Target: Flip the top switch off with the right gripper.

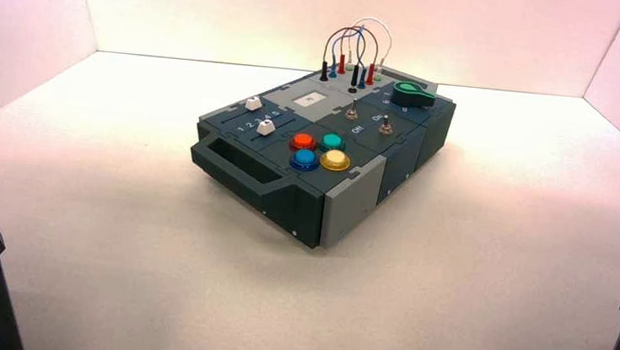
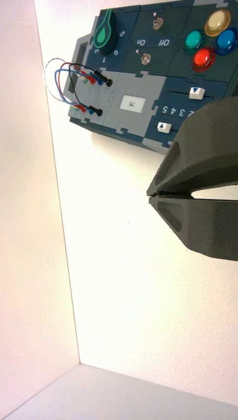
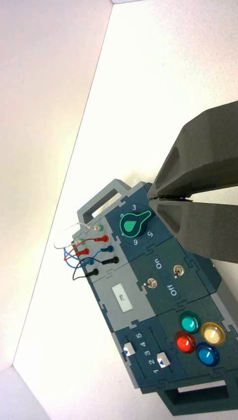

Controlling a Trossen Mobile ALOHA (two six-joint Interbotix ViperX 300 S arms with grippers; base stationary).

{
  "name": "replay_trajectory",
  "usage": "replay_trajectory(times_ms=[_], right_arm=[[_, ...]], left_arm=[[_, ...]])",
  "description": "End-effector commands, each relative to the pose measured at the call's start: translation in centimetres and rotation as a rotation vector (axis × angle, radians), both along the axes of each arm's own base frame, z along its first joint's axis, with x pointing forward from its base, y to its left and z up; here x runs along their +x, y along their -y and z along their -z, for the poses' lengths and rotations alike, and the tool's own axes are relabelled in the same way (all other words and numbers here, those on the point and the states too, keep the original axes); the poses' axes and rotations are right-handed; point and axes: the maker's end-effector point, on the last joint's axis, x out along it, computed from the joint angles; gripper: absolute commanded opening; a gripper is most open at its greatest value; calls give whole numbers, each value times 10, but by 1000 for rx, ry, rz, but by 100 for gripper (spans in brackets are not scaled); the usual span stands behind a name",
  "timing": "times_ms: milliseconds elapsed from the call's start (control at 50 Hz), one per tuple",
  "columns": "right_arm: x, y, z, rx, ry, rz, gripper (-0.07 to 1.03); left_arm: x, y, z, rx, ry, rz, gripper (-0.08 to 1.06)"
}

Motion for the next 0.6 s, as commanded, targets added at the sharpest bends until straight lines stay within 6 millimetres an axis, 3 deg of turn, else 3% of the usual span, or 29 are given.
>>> replay_trajectory(times_ms=[20,400,560,600], right_arm=[[3,0,-7,9,16,4,-2],[3,0,-7,9,16,4,-2],[18,-4,-14,10,11,10,-2],[32,-9,-10,1,-21,13,-2]], left_arm=[[2,1,-7,0,22,6,-3],[1,7,-10,-9,22,24,-3],[-8,38,-14,-32,-1,140,-3],[-13,47,-11,-44,-28,172,-3]])
